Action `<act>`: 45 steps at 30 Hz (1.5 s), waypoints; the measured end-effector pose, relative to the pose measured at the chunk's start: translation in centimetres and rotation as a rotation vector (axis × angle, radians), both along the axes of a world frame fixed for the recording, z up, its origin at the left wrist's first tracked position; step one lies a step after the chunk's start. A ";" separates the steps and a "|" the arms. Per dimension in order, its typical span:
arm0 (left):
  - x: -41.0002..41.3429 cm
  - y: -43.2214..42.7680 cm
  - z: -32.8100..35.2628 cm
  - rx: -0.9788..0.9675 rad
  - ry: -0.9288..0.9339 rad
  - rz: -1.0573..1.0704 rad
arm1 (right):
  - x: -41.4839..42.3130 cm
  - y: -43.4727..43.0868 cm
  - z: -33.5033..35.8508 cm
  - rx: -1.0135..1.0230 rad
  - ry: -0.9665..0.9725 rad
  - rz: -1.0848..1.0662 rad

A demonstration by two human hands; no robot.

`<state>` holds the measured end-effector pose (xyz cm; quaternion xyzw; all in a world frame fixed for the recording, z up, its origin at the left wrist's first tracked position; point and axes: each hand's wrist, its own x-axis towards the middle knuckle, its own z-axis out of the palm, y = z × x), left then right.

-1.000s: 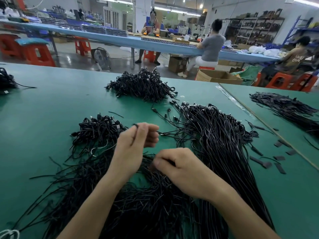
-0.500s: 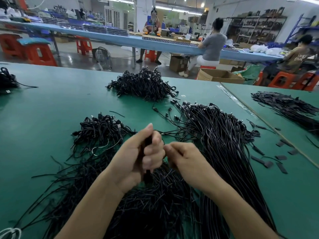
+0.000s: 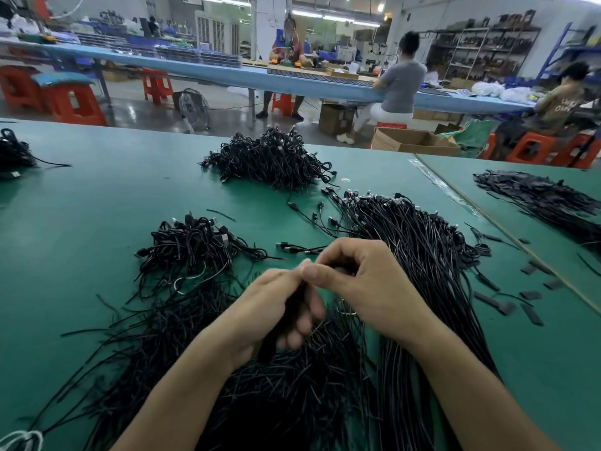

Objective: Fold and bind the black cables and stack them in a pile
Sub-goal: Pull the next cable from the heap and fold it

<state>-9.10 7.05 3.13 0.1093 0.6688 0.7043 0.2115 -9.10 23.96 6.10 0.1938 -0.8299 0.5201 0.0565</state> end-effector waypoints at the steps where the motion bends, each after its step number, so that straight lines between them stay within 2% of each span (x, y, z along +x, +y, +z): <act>1: 0.1 -0.2 0.3 0.106 -0.058 -0.030 | -0.1 -0.1 -0.3 -0.029 -0.009 -0.014; 3: -0.1 -0.7 0.8 0.386 -0.192 -0.130 | -0.1 -0.5 -0.9 -0.069 -0.052 -0.054; 5: -0.2 -1.1 1.1 0.619 -0.251 -0.176 | 0.2 -1.0 -1.4 -0.058 -0.105 -0.080; 8: -0.4 -0.9 1.2 0.783 -0.205 -0.011 | 0.8 -1.4 -1.9 0.125 -0.129 -0.038; 10: -0.6 -0.5 0.9 0.773 -0.093 0.143 | 1.3 -1.8 -1.9 0.277 -0.134 0.017; 12: -0.9 -0.1 0.2 0.683 0.067 0.222 | 1.8 -1.9 -1.7 0.370 -0.126 0.070; 16: -1.0 0.4 -0.7 0.180 0.391 0.377 | 2.5 -1.5 -0.9 0.504 -0.061 0.146; 19: -0.6 0.4 -0.7 -0.129 0.441 0.249 | 2.6 -1.0 -0.1 0.407 -0.003 0.163; 20: -0.5 0.4 -0.5 -0.176 0.424 0.188 | 2.4 -0.8 0.0 0.348 0.015 0.148; 25: 0.4 0.0 0.5 0.015 0.162 -0.014 | 1.9 -0.1 0.2 -0.006 0.007 0.113; 28: 0.4 -0.6 0.6 0.068 0.037 -0.101 | 1.5 0.0 0.0 -0.054 0.013 0.039; 34: 0.1 -1.4 1.2 0.572 -0.248 -0.292 | 1.1 -0.4 0.3 -0.184 -0.045 -0.026; 38: 0.1 -1.3 1.4 0.643 -0.222 -0.242 | 1.1 -0.7 -0.1 -0.186 -0.085 -0.034; 42: 0.2 -1.1 1.3 0.592 -0.160 -0.138 | 1.2 -0.6 -0.1 -0.144 -0.087 -0.017; 45: 0.2 -1.1 1.2 0.552 -0.170 -0.144 | 1.3 -0.3 0.1 -0.048 -0.060 0.029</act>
